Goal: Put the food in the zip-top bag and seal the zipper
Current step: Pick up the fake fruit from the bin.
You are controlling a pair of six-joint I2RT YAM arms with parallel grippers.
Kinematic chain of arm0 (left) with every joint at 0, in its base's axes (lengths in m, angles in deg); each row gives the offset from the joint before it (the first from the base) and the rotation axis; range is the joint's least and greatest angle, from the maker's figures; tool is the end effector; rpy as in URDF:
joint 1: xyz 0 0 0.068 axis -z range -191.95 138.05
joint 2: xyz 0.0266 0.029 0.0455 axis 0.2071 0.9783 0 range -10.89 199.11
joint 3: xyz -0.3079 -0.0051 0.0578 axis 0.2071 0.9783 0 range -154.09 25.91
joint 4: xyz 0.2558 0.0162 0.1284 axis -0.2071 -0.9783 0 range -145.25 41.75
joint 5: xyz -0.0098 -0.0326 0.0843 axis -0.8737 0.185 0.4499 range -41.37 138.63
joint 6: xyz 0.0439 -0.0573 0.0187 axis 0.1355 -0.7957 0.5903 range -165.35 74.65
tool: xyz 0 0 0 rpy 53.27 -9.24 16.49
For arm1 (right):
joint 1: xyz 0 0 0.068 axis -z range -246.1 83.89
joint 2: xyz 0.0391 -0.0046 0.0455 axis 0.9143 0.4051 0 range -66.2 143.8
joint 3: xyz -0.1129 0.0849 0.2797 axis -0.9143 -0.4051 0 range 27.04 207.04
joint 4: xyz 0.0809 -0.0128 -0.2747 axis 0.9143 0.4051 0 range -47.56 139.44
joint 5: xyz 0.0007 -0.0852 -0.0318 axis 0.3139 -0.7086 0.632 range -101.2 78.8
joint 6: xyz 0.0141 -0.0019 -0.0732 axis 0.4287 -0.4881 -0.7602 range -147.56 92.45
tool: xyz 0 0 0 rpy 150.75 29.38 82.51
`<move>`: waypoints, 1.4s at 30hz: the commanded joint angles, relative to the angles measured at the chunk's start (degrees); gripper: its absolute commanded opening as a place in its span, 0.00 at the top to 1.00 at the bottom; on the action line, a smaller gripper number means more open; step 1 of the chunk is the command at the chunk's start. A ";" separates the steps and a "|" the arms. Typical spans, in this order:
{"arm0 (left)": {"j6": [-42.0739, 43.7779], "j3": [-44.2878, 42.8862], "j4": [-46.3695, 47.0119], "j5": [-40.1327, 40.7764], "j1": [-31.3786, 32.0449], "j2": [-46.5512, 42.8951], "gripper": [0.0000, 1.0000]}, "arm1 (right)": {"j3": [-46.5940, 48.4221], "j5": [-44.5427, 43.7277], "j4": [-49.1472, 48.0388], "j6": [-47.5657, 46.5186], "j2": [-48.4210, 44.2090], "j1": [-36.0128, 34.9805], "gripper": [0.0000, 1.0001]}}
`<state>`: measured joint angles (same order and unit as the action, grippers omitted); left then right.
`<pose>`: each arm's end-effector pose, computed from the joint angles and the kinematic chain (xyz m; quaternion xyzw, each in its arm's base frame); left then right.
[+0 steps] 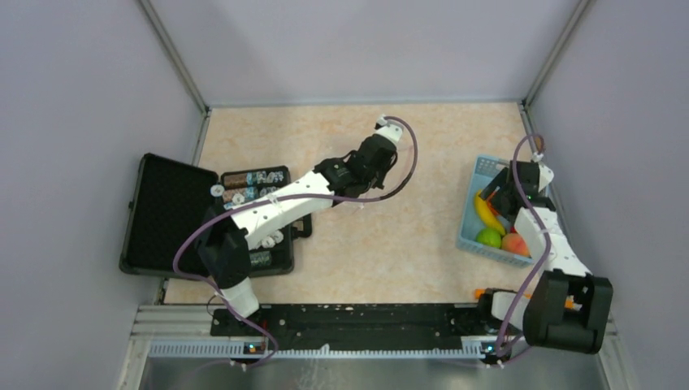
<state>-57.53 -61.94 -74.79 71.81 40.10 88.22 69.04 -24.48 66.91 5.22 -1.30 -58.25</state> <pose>0.2965 -0.3401 0.3404 0.2168 0.8572 -0.0763 0.4609 0.2511 -0.0492 0.2405 0.3607 0.8532 -0.0273 0.3757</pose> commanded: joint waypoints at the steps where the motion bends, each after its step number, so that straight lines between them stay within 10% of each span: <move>1: 0.42 0.65 3.10 -0.58 -0.20 -3.31 1.00 | 0.02 5.47 -2.32 -2.10 5.61 0.93 0.29; 18: 0.88 0.81 3.79 -1.07 -0.24 -3.48 1.00 | -0.76 9.21 -8.94 -8.49 18.43 0.76 0.40; 30: 0.58 0.63 3.34 -1.45 -0.18 -3.50 1.00 | -4.41 14.44 -14.44 -8.46 5.16 0.60 0.69; 42: 0.23 0.57 3.07 -1.65 -0.21 -3.64 1.00 | -6.44 24.41 -16.28 -5.37 0.21 0.61 0.73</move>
<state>-57.20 -61.18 -73.48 70.30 40.06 87.69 64.16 -5.35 53.75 -1.77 2.53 -57.79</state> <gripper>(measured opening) 0.002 0.357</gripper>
